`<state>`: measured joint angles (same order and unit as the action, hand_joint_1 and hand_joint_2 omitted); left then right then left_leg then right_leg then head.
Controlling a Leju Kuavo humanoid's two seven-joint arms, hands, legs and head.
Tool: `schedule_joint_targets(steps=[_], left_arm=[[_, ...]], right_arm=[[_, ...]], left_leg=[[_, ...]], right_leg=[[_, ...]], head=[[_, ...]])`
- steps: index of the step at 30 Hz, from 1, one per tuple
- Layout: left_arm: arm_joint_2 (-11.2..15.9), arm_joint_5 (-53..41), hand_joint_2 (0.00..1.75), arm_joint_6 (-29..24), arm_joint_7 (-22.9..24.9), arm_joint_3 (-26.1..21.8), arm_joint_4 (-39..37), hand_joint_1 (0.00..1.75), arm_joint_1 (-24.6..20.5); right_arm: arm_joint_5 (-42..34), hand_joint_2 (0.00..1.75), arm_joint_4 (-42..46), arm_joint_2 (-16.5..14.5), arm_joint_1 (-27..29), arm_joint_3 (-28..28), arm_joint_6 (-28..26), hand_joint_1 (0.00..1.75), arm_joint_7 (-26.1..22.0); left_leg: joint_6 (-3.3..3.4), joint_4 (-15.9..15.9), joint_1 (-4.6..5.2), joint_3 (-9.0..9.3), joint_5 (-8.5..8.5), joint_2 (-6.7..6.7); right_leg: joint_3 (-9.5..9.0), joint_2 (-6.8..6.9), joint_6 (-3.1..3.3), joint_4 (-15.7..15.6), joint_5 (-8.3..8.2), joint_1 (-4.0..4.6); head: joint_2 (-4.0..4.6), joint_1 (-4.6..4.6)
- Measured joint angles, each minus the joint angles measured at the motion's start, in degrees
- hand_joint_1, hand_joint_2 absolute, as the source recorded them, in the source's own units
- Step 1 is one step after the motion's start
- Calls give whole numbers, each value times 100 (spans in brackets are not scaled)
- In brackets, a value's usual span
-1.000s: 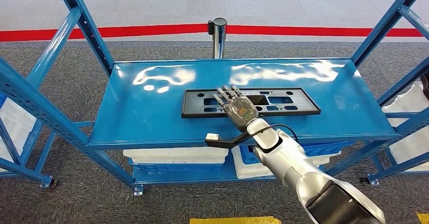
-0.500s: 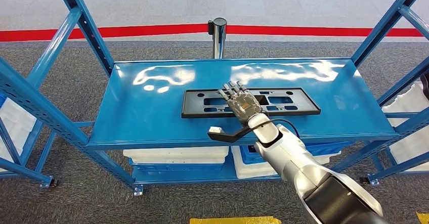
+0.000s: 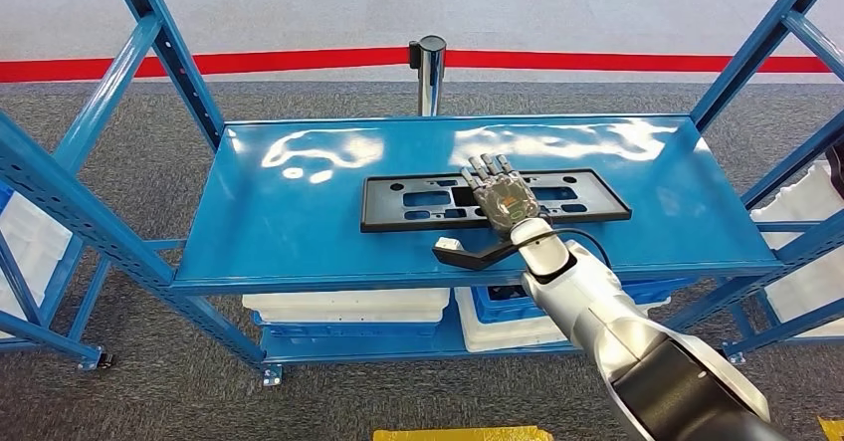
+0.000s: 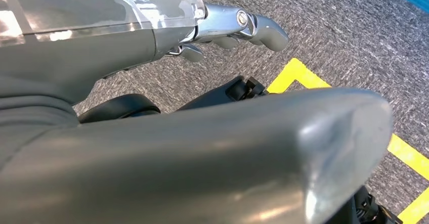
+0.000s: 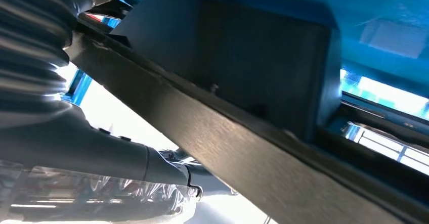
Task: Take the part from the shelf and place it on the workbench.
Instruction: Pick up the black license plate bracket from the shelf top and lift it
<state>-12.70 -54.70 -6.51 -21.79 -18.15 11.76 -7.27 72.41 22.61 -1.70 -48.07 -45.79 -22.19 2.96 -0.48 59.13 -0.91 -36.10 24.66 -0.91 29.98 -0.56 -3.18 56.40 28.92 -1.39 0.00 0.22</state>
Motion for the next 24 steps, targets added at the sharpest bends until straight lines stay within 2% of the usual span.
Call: schedule_joint_targets(steps=[4, 8, 16, 24], left_arm=[[0, -1, 0, 0, -1, 1, 0, 0, 0], [-2, 0, 0, 0, -1, 1, 0, 0, -1], [-4, 30, 0, -13, -1, 1, 0, 0, -3], [-4, 39, 0, -29, -1, 1, 0, 0, -7]], right_arm=[[0, 175, -22, 16, -4, 0, -14, 0, 3], [11, 175, -52, 19, -1, 0, -36, 174, 29], [58, 175, -131, 28, 36, 3, 79, 175, 130], [14, 175, -152, 45, 72, 56, 15, 175, 34]], left_leg=[[0, 0, -1, 3, 0, 0], [0, 0, -1, 3, 0, 0], [0, 0, 0, 2, 0, 2], [0, 0, 0, 0, 0, 2]], right_leg=[[-1, 0, 0, 0, 0, 0], [-3, 0, 0, 0, 0, 0], [-6, -1, -1, 0, -1, 0], [-5, -1, 0, 0, -1, 1]], head=[[0, -4], [0, -4], [0, 1], [0, -4]])
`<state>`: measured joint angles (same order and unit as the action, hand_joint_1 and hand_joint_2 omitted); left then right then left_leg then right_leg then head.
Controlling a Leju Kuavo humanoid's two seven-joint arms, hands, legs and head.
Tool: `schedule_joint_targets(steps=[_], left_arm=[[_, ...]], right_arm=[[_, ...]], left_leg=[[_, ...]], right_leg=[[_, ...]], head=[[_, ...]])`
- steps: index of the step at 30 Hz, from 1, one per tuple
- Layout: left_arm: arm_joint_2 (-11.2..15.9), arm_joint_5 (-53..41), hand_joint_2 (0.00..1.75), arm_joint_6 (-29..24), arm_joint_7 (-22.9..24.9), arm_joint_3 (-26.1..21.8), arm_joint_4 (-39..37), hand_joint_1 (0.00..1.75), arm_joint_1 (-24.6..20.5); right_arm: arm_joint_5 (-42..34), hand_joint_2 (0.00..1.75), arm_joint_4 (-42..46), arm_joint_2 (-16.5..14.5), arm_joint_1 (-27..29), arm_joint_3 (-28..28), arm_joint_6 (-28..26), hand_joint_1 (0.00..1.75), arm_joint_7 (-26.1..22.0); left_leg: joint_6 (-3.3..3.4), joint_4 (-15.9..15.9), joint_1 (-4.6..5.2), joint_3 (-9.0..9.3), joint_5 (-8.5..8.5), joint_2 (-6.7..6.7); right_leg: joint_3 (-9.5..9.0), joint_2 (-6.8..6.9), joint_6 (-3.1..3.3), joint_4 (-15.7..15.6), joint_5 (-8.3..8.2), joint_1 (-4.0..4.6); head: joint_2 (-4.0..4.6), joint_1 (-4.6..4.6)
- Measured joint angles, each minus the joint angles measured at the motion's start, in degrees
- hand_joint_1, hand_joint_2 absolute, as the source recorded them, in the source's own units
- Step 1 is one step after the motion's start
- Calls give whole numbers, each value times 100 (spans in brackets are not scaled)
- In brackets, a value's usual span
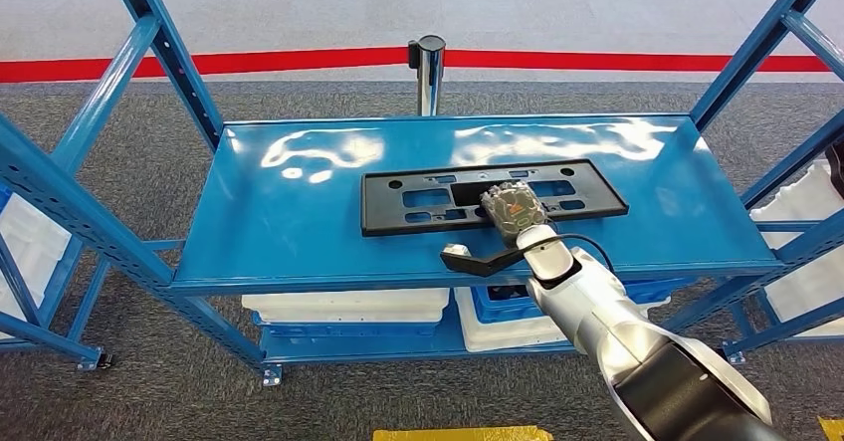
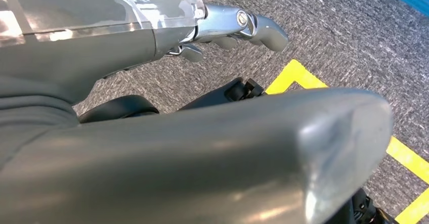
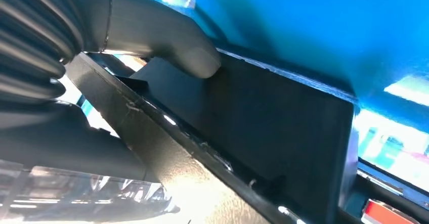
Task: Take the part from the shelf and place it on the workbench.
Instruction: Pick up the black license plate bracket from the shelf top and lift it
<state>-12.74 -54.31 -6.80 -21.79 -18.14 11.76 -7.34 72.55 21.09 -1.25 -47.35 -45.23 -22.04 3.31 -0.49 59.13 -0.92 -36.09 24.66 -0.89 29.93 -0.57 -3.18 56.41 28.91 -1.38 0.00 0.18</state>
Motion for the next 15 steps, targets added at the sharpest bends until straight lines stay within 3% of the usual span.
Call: schedule_joint_targets(steps=[5, 9, 13, 15], left_arm=[[0, 11, 0, -5, -7, -2, 3, 0, -7], [1, 30, 175, -62, -135, -2, 5, 0, -19], [3, 42, 175, -300, -478, 0, 4, 0, -15], [7, 69, 175, -396, -593, 0, 4, 0, -1]], right_arm=[[-12, 175, 0, 0, 6, 28, -60, 175, -71], [-254, 175, 43, 4, 6, 130, -473, 175, -352], [-803, 175, 772, 177, -15, 470, -1254, 175, -877], [-1020, 175, 1506, 354, -6, 685, -1309, 175, -994]], left_leg=[[0, 0, 0, -1, 0, -1], [0, 0, 1, -4, 0, -1], [0, 0, 1, -8, 0, -5], [0, 1, 2, -10, 0, -10]], right_leg=[[0, 0, 0, 0, 0, 0], [1, 0, -1, 1, -1, 0], [4, 1, -1, 2, -1, 0], [4, 3, 0, 2, -1, -1]], head=[[0, 2], [0, 2], [0, -2], [0, -1]])
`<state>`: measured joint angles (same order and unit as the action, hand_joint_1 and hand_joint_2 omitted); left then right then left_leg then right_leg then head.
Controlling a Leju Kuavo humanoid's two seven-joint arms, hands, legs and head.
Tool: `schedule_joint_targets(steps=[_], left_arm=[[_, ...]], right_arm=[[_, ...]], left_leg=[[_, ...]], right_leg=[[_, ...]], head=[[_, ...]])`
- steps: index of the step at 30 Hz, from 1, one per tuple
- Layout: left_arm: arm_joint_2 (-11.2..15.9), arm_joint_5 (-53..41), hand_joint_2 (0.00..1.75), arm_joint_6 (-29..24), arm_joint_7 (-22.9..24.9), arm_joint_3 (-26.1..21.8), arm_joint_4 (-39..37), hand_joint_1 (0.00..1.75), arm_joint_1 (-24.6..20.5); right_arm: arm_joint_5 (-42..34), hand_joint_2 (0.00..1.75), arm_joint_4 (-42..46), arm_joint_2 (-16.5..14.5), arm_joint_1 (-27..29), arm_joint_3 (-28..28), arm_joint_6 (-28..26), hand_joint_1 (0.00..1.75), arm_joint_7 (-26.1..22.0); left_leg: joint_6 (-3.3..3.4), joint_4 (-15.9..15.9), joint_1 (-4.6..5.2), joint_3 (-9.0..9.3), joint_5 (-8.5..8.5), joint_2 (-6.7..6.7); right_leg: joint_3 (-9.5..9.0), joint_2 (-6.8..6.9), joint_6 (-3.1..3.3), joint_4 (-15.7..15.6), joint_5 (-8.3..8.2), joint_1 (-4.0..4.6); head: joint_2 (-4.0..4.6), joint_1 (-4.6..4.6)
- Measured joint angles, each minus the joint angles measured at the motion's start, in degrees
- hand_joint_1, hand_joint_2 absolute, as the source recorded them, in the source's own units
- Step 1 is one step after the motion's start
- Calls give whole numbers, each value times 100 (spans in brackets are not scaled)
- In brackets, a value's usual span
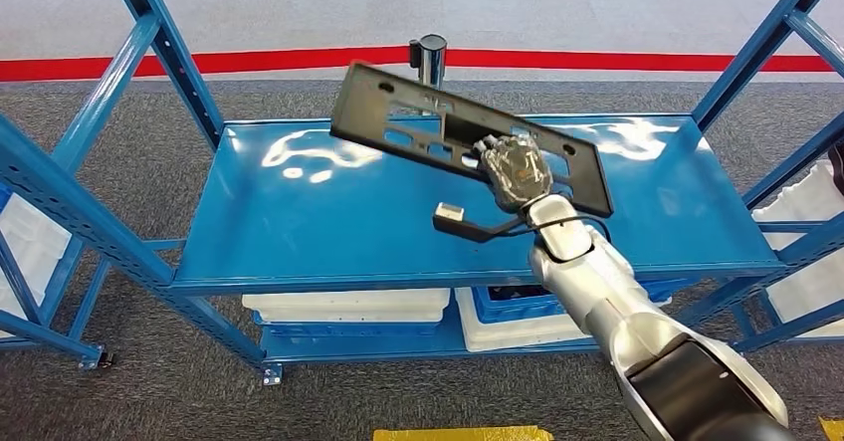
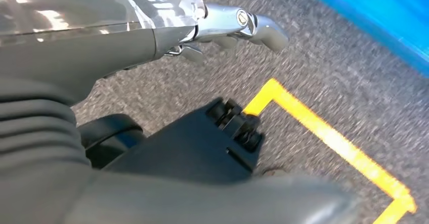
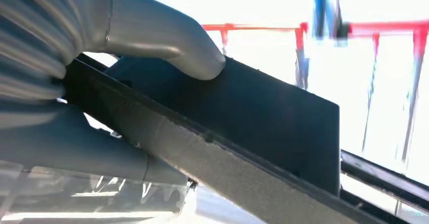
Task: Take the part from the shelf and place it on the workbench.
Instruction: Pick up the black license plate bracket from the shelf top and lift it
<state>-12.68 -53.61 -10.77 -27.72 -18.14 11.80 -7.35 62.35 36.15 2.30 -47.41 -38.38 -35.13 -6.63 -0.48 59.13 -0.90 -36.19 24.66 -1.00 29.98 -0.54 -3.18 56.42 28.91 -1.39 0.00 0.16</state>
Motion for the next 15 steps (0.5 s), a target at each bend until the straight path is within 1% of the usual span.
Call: schedule_joint_targets(steps=[3, 7, 12, 15], left_arm=[[13, 23, 175, -49, -54, 0, 0, 0, 17], [36, 23, 175, -79, -91, 9, 0, 0, 30], [73, 14, 175, -243, -244, 60, 0, 0, 98], [95, 14, 175, -288, -278, 85, 0, 0, 141]], right_arm=[[-102, 175, 935, 218, 29, 260, 71, 175, -37], [-195, 175, 1974, 454, 207, 499, -75, 175, -127], [-505, 175, 3343, 738, 606, 763, -234, 175, -239], [-625, 175, 3929, 860, 846, 881, -301, 175, -302]], left_leg=[[0, 0, 0, -1, 0, -2], [0, 0, 2, -1, 1, 6], [0, -1, 0, -1, 1, 0], [-1, -1, 1, -1, 2, 3]], right_leg=[[0, 1, 1, 0, 1, 0], [4, -2, 1, 0, 1, 0], [4, 1, 2, 0, 3, 0], [5, 0, 3, -1, 4, 0]], head=[[0, 4], [0, 10], [0, 2], [0, 2]])
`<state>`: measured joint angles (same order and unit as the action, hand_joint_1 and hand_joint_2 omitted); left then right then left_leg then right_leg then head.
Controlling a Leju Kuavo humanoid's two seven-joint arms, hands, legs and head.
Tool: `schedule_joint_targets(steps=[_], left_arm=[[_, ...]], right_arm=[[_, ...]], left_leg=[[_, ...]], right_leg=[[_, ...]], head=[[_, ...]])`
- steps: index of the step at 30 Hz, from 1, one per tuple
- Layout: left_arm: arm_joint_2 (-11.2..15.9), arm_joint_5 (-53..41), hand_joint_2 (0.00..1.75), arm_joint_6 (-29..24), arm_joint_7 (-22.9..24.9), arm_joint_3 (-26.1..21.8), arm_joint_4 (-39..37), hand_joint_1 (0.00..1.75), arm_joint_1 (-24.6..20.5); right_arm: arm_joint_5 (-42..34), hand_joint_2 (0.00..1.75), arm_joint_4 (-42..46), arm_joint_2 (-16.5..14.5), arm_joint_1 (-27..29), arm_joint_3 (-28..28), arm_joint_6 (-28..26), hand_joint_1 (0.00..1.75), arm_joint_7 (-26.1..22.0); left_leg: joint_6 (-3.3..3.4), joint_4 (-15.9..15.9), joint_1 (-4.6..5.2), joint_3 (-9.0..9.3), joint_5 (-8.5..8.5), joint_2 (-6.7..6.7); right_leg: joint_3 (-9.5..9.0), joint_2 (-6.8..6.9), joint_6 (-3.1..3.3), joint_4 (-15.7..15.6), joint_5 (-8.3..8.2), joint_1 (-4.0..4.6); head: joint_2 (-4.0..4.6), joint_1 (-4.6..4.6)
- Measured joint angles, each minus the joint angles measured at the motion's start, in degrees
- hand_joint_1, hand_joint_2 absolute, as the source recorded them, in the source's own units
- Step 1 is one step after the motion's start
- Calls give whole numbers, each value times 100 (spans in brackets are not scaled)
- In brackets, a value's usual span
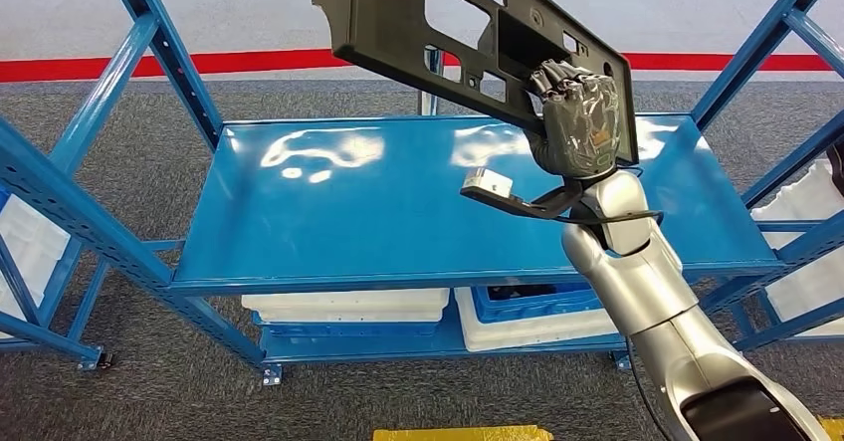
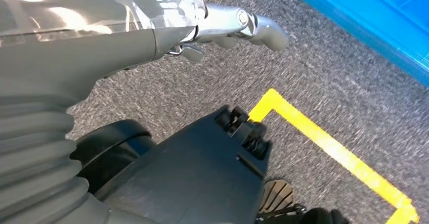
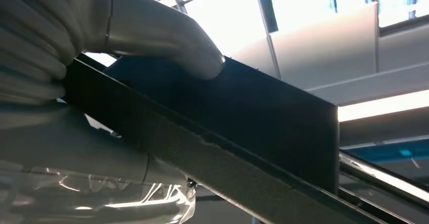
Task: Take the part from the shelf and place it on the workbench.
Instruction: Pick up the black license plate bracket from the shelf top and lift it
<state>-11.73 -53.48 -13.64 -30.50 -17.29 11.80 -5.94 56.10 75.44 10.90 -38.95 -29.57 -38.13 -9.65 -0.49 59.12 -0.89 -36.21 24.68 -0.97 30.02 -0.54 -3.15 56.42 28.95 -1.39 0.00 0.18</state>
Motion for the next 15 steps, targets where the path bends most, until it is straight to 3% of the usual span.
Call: schedule_joint_targets(steps=[7, 10, 15], left_arm=[[56, -27, 175, -59, 38, 28, -1, 0, 92], [119, -30, 175, -99, 109, 46, -5, 0, 153], [178, -148, 175, -133, 161, 87, -9, 0, 175]], right_arm=[[-824, 175, 1119, 133, 713, 282, -154, 164, -598], [-1461, 175, 1772, 159, 1123, 373, -157, 170, -1109], [-1719, 175, 2590, 160, 1585, 371, -156, 174, -1480]], left_leg=[[-1, 0, -1, 1, 1, -5], [-7, -1, -1, 0, 5, -13], [-12, -3, -2, 0, 9, -16]], right_leg=[[1, 4, 3, -1, 3, 1], [-3, 10, 11, 0, 11, 1], [-5, 11, 14, 0, 16, 2]], head=[[0, -1], [0, 20], [0, 7]])
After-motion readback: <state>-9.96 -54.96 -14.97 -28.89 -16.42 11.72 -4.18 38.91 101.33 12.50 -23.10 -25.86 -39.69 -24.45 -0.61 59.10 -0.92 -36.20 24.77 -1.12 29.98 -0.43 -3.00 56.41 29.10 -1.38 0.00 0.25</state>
